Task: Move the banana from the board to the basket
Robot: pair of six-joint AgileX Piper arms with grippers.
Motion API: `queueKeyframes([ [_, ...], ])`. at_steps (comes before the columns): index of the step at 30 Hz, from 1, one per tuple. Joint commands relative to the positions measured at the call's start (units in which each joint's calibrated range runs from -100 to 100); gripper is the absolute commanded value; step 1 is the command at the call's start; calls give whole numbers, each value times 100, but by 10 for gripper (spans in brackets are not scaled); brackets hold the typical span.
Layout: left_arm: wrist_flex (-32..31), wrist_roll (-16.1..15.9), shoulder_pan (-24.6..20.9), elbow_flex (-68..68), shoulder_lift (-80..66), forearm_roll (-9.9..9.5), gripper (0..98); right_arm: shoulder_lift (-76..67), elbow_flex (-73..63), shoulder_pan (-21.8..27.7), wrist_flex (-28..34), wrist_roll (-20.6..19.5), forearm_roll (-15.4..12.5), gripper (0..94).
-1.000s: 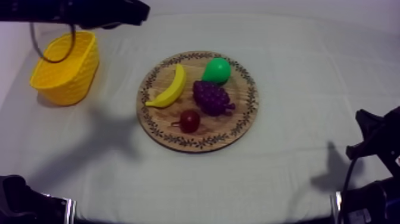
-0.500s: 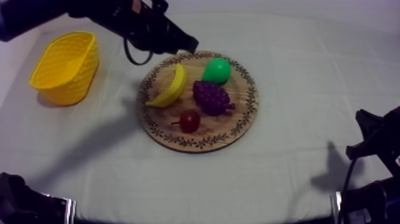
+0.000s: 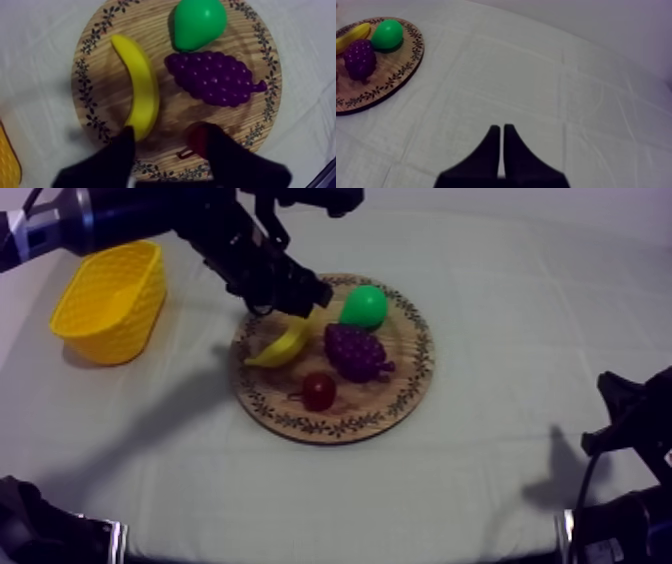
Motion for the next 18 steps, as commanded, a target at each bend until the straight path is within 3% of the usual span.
queueKeyframes([
  [1,119,14,-23,-86,24,8,821,-3,-5,2,0,2,1,6],
  [6,375,46,-55,-343,81,14,927,-3,-5,2,0,2,1,6],
  [18,574,109,-193,-668,594,42,953,-3,-5,2,0,2,1,6],
])
